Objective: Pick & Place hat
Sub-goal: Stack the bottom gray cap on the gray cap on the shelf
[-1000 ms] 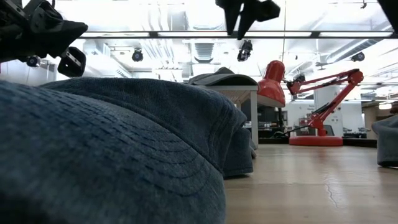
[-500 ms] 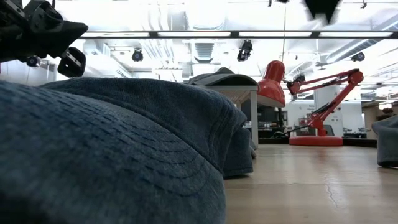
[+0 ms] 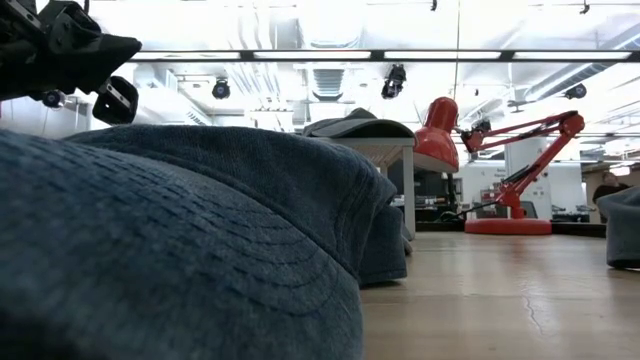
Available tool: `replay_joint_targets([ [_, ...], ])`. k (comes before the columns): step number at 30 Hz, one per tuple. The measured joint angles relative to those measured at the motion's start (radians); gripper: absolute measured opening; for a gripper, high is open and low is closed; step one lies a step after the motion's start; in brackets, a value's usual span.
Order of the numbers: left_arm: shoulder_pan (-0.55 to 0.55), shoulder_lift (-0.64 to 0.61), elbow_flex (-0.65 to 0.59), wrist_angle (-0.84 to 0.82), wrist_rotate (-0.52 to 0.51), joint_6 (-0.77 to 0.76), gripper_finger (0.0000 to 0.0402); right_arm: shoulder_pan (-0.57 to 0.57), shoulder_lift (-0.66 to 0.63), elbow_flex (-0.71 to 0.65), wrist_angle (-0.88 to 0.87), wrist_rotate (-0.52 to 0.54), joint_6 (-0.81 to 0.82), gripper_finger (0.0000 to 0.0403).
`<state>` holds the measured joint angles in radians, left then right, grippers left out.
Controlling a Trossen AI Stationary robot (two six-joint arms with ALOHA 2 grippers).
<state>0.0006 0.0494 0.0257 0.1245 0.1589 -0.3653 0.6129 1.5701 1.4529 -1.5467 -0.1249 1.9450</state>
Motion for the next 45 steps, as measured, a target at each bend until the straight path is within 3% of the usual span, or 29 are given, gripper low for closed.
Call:
replay_joint_targets([
  [16, 0.000, 0.000, 0.000, -0.001, 0.000, 0.058, 0.0000, 0.155, 0.002, -0.170, 0.275, -0.015, 0.204, 0.0277],
  [32, 0.000, 0.000, 0.000, -0.002, 0.000, 0.088, 0.0000, 0.181, 0.003, -0.284, 0.325, -0.004, 0.305, 0.0293],
  [45, 0.000, 0.000, 0.000, -0.005, 0.000, 0.135, 0.0000, 0.181, 0.003, -0.562, 0.692, -0.003, 0.431, 0.0296],
])
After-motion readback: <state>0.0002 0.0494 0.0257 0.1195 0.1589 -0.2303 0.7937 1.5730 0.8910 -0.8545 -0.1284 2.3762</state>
